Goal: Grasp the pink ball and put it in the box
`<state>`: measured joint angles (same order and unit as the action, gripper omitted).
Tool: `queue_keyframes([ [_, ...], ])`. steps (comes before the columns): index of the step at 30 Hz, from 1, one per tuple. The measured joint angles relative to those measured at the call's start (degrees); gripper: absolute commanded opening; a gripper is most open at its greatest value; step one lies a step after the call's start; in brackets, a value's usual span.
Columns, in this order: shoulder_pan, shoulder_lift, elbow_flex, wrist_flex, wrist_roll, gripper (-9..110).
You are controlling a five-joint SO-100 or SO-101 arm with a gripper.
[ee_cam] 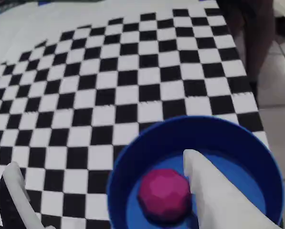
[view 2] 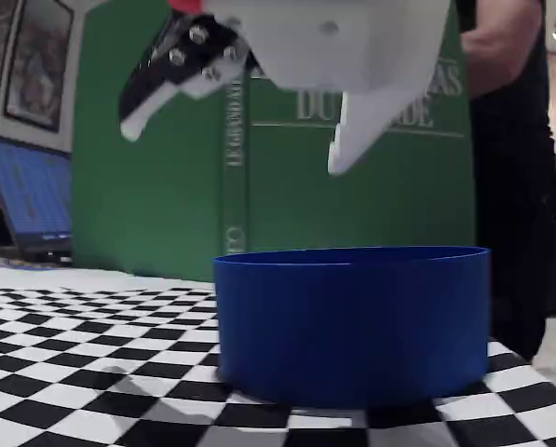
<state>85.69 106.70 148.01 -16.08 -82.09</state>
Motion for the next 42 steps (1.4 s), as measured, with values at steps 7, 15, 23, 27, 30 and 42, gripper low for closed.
queue_keyframes([
  [7, -7.4, 16.5, 0.0, 10.9, 12.5, 20],
  [15, -24.1, 37.2, 0.1, 22.6, 43.3, 0],
  [23, -43.4, 53.4, 6.9, 33.2, 61.3, 0],
  [27, -51.2, 57.2, 10.3, 33.8, 64.9, 0],
  [30, -55.9, 59.7, 12.5, 34.4, 68.3, 0],
  [42, -73.8, 70.4, 23.7, 37.8, 75.7, 0],
])
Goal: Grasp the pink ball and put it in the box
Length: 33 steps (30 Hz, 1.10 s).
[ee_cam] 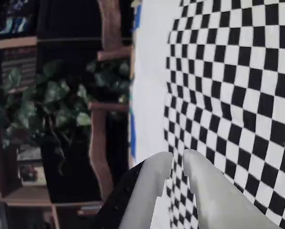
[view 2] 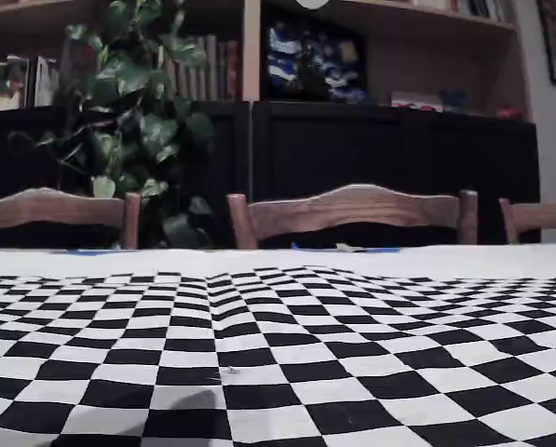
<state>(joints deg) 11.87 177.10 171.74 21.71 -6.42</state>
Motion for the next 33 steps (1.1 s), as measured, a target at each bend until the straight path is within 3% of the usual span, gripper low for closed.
queue_keyframes([
  [7, -7.4, 5.8, 4.5, 5.4, 2.5, 0],
  [23, -8.2, 8.3, 6.2, 22.3, 0.3, 0],
  [33, -8.2, 8.3, 6.2, 23.8, -1.0, 0],
])
